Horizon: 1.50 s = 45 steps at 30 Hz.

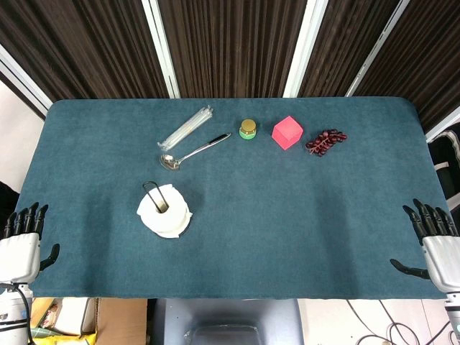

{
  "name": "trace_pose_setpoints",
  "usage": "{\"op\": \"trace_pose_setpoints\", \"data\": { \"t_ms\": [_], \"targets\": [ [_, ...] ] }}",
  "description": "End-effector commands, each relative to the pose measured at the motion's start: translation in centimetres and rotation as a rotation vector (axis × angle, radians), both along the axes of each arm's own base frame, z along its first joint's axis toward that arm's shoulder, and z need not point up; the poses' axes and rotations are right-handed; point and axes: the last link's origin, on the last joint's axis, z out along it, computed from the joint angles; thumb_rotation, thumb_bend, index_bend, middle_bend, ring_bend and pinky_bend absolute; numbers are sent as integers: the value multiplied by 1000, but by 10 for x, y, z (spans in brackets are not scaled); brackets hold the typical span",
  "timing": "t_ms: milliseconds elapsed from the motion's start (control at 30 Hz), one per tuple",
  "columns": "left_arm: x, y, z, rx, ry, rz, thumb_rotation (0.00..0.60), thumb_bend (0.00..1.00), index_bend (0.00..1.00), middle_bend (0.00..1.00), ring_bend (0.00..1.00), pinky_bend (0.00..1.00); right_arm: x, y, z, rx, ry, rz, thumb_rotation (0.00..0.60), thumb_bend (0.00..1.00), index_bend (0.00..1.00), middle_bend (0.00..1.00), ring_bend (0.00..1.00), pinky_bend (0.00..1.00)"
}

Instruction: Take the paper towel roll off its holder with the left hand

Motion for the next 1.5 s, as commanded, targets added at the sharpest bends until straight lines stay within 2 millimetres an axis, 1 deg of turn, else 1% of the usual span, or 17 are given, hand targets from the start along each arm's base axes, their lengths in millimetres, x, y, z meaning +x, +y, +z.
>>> {"op": "trace_pose_setpoints", "data": {
  "t_ms": [33, 200, 300, 500, 600, 733, 867, 1000, 1133, 1333, 1500],
  "targets": [
    [0, 0, 0, 5, 0, 1, 600, 358, 0, 0, 0, 62, 0, 0, -1, 5, -2, -2, 600, 115, 0, 0, 0, 92],
    [-1, -1, -2, -6, -12, 7, 600, 358, 0, 0, 0, 66, 0, 2, -1, 11, -3, 0, 600, 115, 0, 0, 0, 92],
    [0, 0, -5, -19, -60, 16, 600, 356, 0, 0, 0, 69, 1, 2, -1, 5, -2, 7, 600, 115, 0, 0, 0, 92],
    [9, 5, -22, -134, -371, 0, 600, 365, 0, 0, 0, 63, 1, 3, -2, 13, -4, 2, 600, 115, 0, 0, 0, 91],
    [13, 14, -37, -202, -507, -32, 600, 366, 0, 0, 0, 54, 2, 4, -2, 12, -12, 13, 600, 115, 0, 0, 0, 91],
    [18, 29, -59, -273, -621, -66, 600, 363, 0, 0, 0, 38, 2, 5, 0, 1, -22, 18, 600, 115, 0, 0, 0, 92],
    [26, 42, -81, -300, -731, -122, 600, 362, 0, 0, 0, 26, 4, 7, 1, -3, -31, 31, 600, 115, 0, 0, 0, 91],
    [35, 56, -99, -307, -790, -183, 600, 361, 0, 0, 0, 18, 3, 7, 2, -2, -37, 33, 600, 115, 0, 0, 0, 91],
    [46, 66, -113, -325, -819, -233, 600, 358, 0, 0, 0, 16, 4, 8, 3, -6, -43, 38, 600, 115, 0, 0, 0, 91],
    [63, 74, -135, -366, -857, -273, 600, 359, 0, 0, 0, 13, 5, 8, 6, -21, -58, 44, 600, 115, 0, 0, 0, 92],
    [73, 80, -149, -389, -909, -283, 600, 359, 0, 0, 0, 10, 5, 8, 8, -27, -68, 48, 600, 115, 0, 0, 0, 91]
  ]
}}
